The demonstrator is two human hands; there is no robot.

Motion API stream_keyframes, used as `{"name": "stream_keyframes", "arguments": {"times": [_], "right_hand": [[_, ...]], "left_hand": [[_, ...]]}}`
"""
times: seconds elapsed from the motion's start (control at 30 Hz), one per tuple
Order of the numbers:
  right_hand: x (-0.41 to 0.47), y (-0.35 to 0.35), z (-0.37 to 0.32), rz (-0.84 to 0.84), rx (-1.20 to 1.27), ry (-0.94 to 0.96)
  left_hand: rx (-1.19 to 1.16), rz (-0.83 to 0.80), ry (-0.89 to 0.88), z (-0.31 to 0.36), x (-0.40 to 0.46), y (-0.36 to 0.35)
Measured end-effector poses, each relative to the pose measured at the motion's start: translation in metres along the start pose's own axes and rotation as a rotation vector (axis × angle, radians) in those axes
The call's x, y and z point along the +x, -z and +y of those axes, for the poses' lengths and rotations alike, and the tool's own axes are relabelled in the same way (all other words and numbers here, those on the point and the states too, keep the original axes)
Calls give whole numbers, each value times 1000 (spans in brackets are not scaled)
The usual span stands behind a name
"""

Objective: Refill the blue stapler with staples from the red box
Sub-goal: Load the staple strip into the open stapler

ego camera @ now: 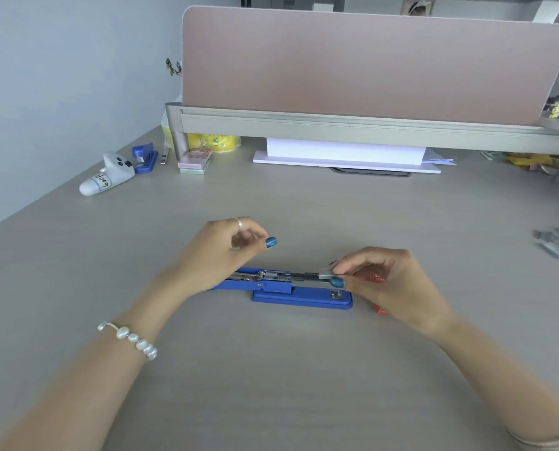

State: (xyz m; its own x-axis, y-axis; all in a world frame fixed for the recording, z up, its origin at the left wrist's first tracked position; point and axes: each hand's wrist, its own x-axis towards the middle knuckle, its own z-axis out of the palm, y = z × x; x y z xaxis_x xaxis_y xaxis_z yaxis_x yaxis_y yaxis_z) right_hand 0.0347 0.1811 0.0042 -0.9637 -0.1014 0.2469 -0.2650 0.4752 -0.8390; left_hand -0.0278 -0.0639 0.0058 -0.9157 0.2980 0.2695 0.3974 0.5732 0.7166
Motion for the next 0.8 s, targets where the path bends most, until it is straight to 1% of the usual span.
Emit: {"name": "stream_keyframes", "arguments": {"times": [0.1,0.17,0.33,0.53,0.8], "right_hand": [[0,-5,1,-4,-56,43],[-1,-6,2,15,-47,59],[2,-7,5,14,-51,52],[1,-7,10,29,-113,124],[3,-8,8,8,-34,138]], "left_hand": [[16,-51,-26,1,-2,-4],[34,-74,-40,0,-3,-6],[20,-81,-54,-4,-2,-7],[49,-99,-51,-4,-2,-8],[41,-154,-65,-5,-3,-10]]}}
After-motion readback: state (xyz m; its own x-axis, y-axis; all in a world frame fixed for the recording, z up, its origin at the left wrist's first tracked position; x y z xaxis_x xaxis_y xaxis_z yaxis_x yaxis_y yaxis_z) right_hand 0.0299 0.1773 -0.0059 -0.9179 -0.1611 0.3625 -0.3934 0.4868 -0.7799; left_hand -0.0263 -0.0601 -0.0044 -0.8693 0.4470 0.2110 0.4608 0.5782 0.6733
